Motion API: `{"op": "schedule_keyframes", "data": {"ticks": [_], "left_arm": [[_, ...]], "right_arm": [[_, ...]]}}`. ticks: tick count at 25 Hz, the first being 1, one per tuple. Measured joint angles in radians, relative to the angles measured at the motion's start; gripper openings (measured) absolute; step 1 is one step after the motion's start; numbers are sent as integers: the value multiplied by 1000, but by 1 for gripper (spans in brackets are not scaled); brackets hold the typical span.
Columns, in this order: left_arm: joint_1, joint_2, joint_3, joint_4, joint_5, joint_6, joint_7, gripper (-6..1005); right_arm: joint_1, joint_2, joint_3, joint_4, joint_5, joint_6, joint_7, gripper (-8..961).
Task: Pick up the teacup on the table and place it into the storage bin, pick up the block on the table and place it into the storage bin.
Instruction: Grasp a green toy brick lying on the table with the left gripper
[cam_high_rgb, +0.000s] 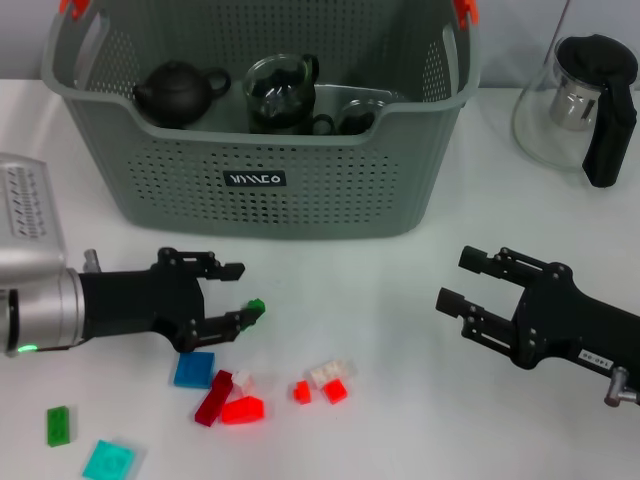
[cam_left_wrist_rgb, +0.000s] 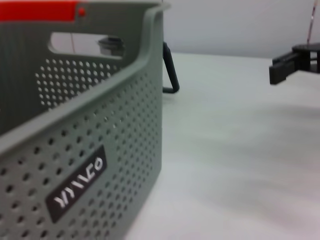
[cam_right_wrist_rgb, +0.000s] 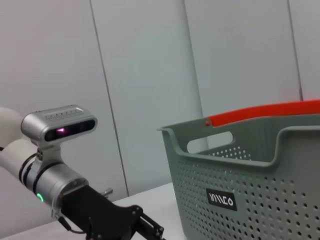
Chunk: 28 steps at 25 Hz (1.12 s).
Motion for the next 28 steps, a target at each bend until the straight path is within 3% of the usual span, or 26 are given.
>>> {"op": "schedule_keyframes", "data": {"ticks": [2,6,28], "left_arm": [[0,-1,20,-8,0,-19,7,563],[-7,-3,77,-40,0,-96,11,565],[-12,-4,112,-55,-8,-216,34,564]], "right_arm": [[-2,0,0,0,0,0,0,637],[-6,0,0,2,1,1,0,637],[-6,0,0,2,4,1,0,638]]}}
